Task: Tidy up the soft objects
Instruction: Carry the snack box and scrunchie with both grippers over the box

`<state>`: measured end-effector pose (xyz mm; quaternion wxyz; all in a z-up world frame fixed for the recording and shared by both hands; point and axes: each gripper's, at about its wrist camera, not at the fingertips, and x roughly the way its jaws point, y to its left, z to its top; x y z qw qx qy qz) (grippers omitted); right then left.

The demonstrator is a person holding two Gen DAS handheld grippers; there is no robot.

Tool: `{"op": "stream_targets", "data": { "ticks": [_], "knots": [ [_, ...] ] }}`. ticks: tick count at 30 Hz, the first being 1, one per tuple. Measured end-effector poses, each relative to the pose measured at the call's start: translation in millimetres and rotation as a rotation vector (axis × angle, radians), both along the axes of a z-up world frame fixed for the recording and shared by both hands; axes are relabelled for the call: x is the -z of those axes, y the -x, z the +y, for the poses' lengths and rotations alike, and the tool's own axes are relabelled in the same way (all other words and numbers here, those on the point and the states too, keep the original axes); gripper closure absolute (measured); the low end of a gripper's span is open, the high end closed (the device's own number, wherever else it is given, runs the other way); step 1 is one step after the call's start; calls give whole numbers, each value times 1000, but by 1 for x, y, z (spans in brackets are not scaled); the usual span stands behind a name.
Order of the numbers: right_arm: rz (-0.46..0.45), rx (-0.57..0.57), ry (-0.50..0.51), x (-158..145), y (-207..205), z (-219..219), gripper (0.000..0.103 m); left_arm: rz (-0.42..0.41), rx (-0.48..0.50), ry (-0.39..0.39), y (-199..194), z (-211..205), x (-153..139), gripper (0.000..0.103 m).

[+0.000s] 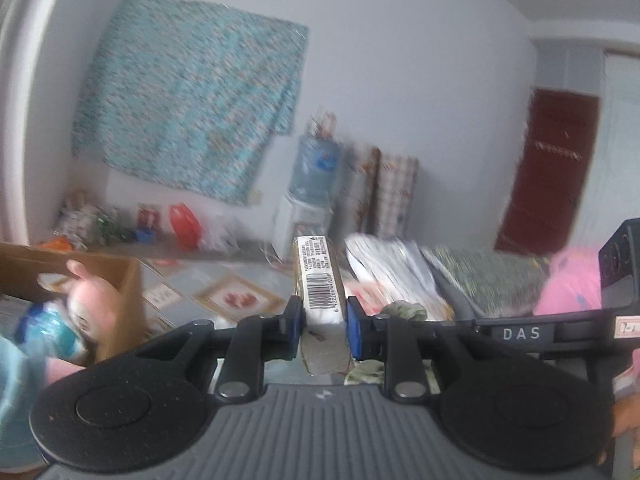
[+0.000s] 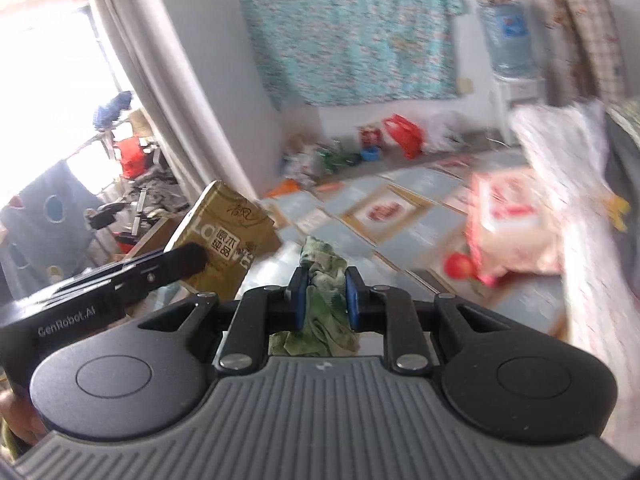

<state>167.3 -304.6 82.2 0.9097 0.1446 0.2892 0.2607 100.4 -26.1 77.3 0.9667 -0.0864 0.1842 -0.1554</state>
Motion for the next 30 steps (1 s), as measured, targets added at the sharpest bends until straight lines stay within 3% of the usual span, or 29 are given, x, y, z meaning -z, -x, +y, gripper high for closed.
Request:
{"op": "stream_targets", "data": {
  "ticks": [9, 17, 25, 30],
  "knots": [
    [-42, -250, -56, -42, -10, 108, 85, -78, -176, 48, 47, 86, -26, 79],
    [22, -501, -61, -49, -4, 224, 84, 4, -318, 29, 80, 164, -14, 79],
    [163, -661, 95, -25, 1, 311, 82, 174, -364, -20, 81, 211, 22, 79],
    [199, -710, 261, -8, 12, 337, 81, 205, -344, -1, 92, 220, 35, 79]
  ]
}}
